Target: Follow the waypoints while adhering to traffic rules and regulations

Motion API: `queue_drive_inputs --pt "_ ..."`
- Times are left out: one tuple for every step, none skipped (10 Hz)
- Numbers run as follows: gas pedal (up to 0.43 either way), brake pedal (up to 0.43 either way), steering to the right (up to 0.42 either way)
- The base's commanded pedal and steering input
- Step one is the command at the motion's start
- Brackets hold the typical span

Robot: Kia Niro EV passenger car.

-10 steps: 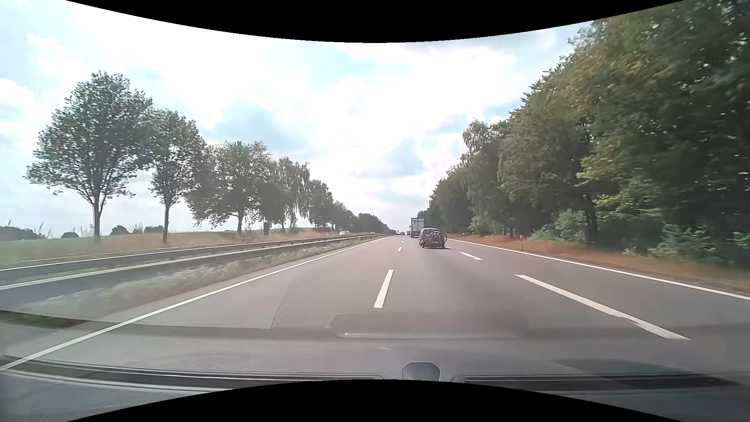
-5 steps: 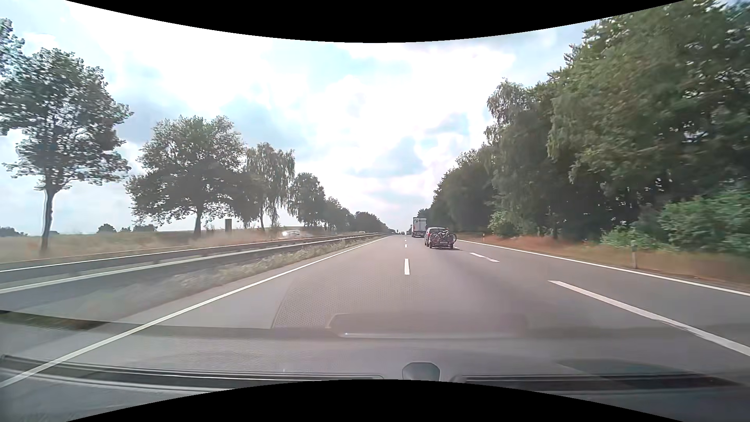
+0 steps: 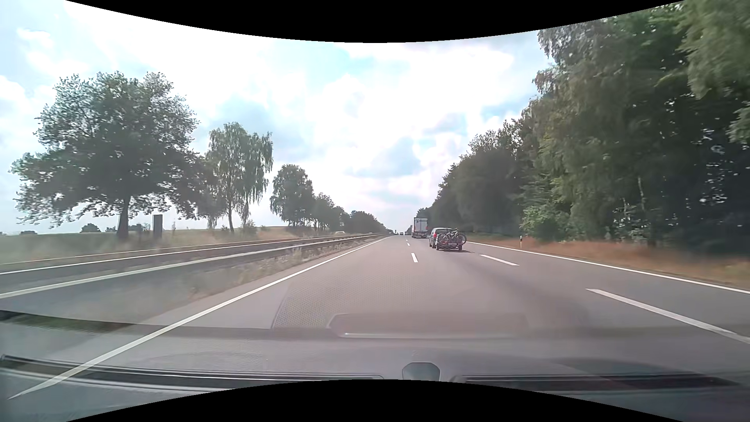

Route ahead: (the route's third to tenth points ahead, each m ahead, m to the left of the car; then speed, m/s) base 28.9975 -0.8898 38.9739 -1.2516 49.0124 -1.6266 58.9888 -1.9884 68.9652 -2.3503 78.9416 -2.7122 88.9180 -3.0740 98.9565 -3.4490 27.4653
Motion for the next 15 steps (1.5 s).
queue_drive_inputs --pt "0.449 0.0 0.001" --pt "0.449 0.0 0.002" --pt "0.449 0.0 0.001" --pt "0.449 0.0 0.001" --pt "0.449 0.0 0.001" --pt "0.449 0.0 0.001" --pt "0.449 0.0 0.001" --pt "0.449 0.0 0.001" --pt "0.449 0.0 0.001" --pt "0.449 0.0 0.001" --pt "0.449 0.0 0.001" --pt "0.449 0.0 0.0" --pt "0.449 0.0 0.001" --pt "0.449 0.0 0.0" --pt "0.449 0.0 0.001"
